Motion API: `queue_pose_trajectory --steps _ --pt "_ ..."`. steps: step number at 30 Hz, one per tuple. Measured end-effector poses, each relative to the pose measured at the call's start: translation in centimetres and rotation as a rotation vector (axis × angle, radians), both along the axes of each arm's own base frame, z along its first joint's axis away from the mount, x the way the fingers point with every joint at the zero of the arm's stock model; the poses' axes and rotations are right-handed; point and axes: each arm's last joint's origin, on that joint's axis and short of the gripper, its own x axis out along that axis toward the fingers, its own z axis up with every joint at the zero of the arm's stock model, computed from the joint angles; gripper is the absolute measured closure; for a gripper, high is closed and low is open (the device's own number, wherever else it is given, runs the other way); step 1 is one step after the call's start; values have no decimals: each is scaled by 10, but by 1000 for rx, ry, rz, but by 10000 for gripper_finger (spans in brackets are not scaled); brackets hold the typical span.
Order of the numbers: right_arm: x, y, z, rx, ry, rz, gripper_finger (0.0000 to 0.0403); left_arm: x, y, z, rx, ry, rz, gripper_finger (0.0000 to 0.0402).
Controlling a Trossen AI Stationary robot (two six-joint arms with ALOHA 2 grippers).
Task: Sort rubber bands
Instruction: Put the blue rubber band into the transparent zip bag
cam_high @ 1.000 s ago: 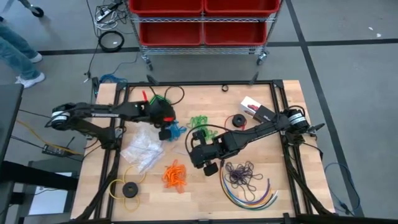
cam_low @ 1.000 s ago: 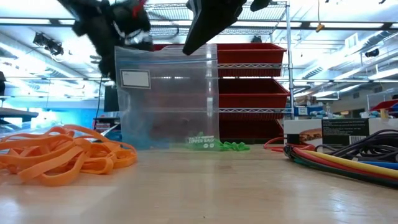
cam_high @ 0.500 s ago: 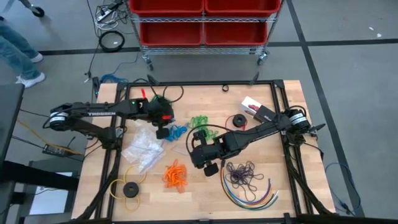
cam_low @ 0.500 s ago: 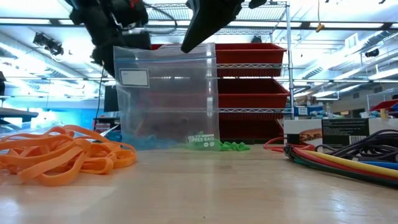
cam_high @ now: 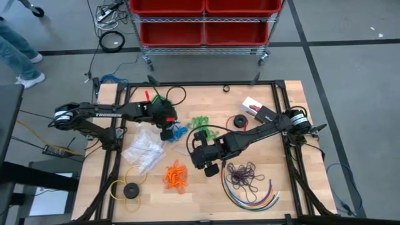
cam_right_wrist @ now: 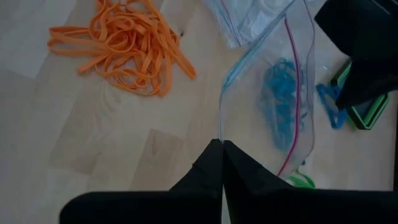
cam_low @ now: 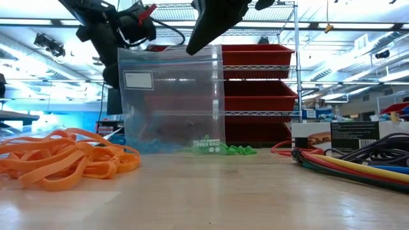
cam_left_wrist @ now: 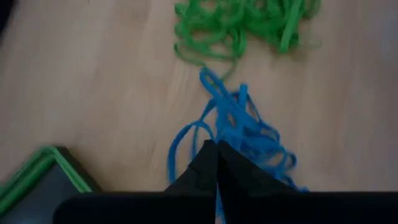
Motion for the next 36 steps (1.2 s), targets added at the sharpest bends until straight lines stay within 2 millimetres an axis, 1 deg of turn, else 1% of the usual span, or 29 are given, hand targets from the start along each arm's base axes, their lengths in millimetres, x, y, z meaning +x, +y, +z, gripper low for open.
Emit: queue_pose_trajectory --steps 5,12,14,17,22,24,29,31,33,36 --pt "0 0 0 1 0 -1 403 3 0 -7 -27 27 -12 386" --pt "0 0 0 2 4 -5 403 7 1 -19 -46 78 -13 349" --pt "0 0 0 3 2 -5 403 8 1 -22 -45 90 -15 345" --pt "0 0 0 2 3 -5 403 9 2 -25 -46 101 -15 354" --pt "0 0 0 3 2 -5 403 10 2 -25 -39 99 -24 393" --pt "0 0 0 2 3 -5 403 10 2 -25 -56 96 -19 394" --pt "0 0 0 3 2 -5 403 10 1 -25 -73 92 -24 355" --pt "0 0 0 4 2 -5 403 10 2 -25 -36 98 -4 336" --pt "0 0 0 3 2 -5 403 9 6 -25 6 103 26 321" --pt "0 0 0 4 1 -5 403 9 14 -29 -3 117 54 307"
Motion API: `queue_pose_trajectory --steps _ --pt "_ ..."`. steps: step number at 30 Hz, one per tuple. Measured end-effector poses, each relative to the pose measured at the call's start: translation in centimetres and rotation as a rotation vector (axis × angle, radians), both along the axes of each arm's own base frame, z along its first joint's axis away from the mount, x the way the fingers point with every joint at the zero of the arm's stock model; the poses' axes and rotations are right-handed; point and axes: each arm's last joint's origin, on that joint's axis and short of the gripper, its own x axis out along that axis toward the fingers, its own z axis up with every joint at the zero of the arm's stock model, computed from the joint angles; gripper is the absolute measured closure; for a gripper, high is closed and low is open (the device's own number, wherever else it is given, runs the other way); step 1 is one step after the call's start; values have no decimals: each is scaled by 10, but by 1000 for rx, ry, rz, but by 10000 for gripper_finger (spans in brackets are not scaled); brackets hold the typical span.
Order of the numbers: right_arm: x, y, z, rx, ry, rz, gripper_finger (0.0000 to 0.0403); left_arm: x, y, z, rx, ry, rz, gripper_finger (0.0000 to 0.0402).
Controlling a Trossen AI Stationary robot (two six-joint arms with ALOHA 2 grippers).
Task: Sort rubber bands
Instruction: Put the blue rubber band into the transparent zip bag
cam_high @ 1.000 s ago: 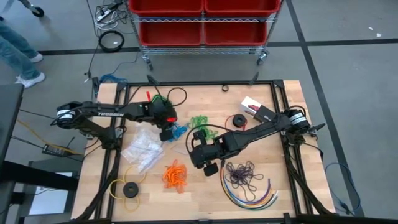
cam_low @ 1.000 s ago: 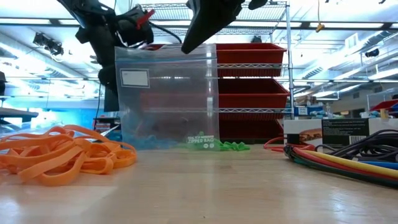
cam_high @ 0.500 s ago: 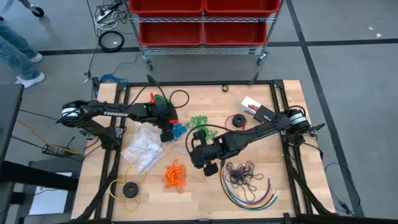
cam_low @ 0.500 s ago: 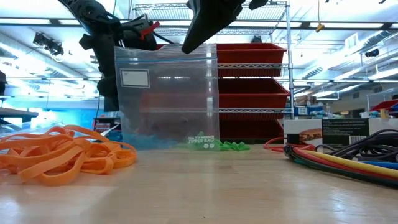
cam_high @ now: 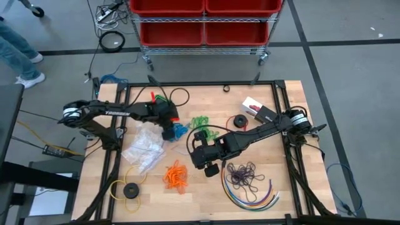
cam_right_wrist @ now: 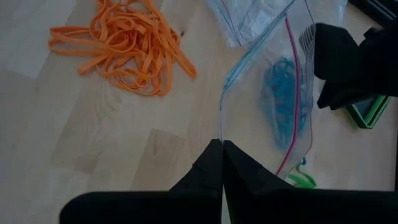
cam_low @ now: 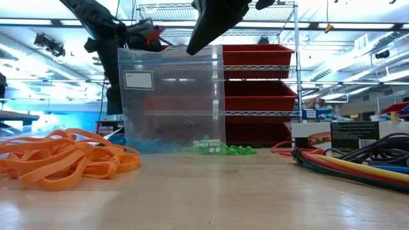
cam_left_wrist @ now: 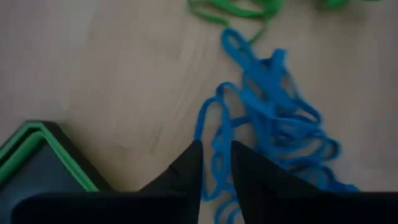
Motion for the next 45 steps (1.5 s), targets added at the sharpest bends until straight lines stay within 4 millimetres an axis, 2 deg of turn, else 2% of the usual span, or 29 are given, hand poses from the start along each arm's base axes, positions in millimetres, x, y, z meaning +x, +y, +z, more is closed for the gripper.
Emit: queue_pose_trajectory --steps 6,9,11,13,15,18,25,33,39,45 --pt "0 0 0 1 -4 0 403 1 15 -26 -129 74 -9 303" --pt "0 0 0 1 -4 0 403 3 19 -34 -137 93 -25 309" --pt "0 0 0 2 -5 0 403 3 20 -35 -125 92 -25 330" --pt "1 0 0 2 -6 -1 403 4 20 -32 -102 80 -34 367" --pt "1 -1 0 2 -7 -2 403 3 21 -26 -85 63 -34 391" --pt "1 -1 1 3 -9 -2 403 4 22 -11 -45 31 -27 396" --pt "1 -1 1 5 -10 -4 403 0 21 18 31 -40 -6 399" --pt "1 -1 1 5 -10 -4 403 -9 18 35 102 -62 36 400" --pt "1 -1 1 6 -10 -7 403 -19 7 57 119 -129 30 401" --pt "2 -5 1 19 -8 -21 403 -28 -13 96 103 -301 -30 401"
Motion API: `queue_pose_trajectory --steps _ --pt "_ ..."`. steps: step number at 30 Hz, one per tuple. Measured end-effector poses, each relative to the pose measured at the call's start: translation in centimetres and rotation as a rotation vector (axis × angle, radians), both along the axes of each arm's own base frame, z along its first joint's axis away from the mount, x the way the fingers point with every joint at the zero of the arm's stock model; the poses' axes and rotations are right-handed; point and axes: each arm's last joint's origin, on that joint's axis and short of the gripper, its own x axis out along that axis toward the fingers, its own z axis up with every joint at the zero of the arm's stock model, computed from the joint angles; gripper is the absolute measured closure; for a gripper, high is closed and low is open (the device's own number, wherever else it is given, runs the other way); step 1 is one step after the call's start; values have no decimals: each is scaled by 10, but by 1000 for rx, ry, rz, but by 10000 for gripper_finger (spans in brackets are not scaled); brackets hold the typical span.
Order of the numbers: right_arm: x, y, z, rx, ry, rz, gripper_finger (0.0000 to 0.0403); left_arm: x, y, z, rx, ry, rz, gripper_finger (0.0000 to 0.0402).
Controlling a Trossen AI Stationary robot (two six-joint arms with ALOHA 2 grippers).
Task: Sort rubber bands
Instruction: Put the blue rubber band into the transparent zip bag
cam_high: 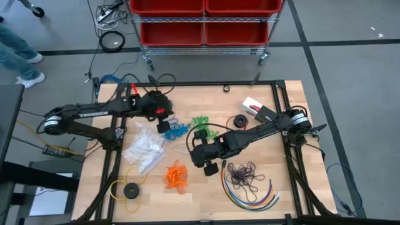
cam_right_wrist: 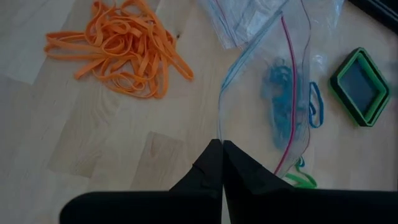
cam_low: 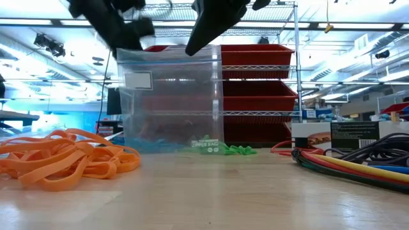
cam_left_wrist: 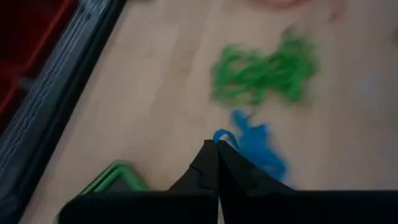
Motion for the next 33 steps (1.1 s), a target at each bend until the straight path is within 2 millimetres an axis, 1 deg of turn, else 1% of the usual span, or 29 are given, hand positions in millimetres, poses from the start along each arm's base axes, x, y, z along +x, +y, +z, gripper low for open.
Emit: queue_pose_trajectory --steps 1,3,5,10,17,23,25,31,33 --pt "0 -1 0 3 -1 -7 403 -1 -4 8 -2 -45 -17 401" --pt "1 -3 0 22 2 -16 403 -4 -12 18 -11 -89 -53 401" --pt "1 -6 0 48 5 -25 403 -3 -20 29 -9 -153 -94 401" --pt "3 -12 0 85 5 -58 403 4 -42 41 -28 -254 -199 401" --pt "5 -22 -1 136 10 -108 403 24 -65 35 -57 -298 -292 401" --pt "6 -25 -1 149 10 -110 403 38 -74 16 -33 -205 -283 401" --pt "6 -25 -1 152 13 -110 403 43 -76 13 -35 -207 -290 401" --pt "6 -26 -1 152 13 -114 403 47 -85 8 -35 -199 -313 401" --pt "6 -26 -1 151 14 -115 403 47 -88 10 -24 -218 -310 401"
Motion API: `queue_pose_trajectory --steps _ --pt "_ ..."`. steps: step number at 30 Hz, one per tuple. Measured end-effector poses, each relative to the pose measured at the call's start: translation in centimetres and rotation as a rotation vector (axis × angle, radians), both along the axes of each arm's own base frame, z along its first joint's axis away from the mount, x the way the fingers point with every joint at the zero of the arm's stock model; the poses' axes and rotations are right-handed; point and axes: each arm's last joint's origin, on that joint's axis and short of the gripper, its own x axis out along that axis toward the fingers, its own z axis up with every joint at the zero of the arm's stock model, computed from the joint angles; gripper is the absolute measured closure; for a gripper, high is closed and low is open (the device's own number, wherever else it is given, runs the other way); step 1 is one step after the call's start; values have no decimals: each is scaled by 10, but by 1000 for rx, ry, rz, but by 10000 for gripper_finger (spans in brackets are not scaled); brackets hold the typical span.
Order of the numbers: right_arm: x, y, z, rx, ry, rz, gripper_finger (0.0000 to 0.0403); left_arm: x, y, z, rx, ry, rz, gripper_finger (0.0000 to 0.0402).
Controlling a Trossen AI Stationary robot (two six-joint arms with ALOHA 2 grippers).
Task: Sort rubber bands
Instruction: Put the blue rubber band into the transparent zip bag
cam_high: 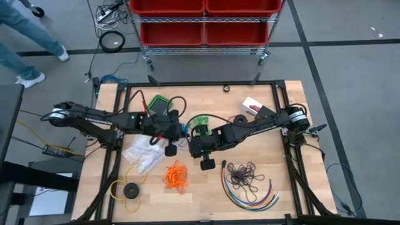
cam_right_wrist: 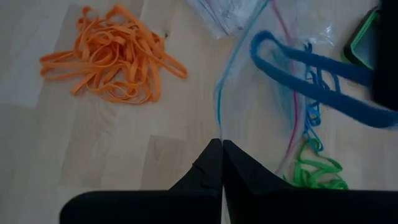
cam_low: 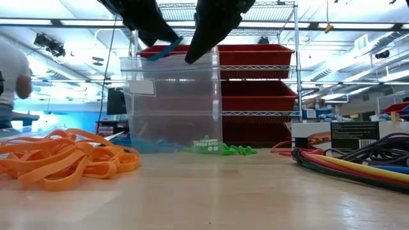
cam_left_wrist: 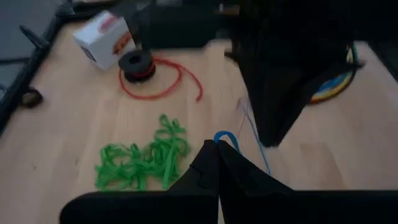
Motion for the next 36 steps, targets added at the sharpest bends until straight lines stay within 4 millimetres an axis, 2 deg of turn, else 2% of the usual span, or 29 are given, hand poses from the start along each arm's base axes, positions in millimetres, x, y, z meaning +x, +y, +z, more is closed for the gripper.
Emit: queue_pose_trajectory --steps 9,20,23,31,36 --pt "2 -1 1 30 -11 10 403 -3 -17 0 92 2 5 401" --pt "4 -6 6 134 -39 23 403 -9 -39 0 290 -5 26 401" --pt "0 -7 16 154 -59 18 403 -10 -40 0 318 -3 33 401" --pt "-23 -15 61 236 -163 33 403 -6 -40 -3 379 9 53 401" --pt "-30 -19 69 268 -161 35 403 3 -43 -8 371 -7 47 382"
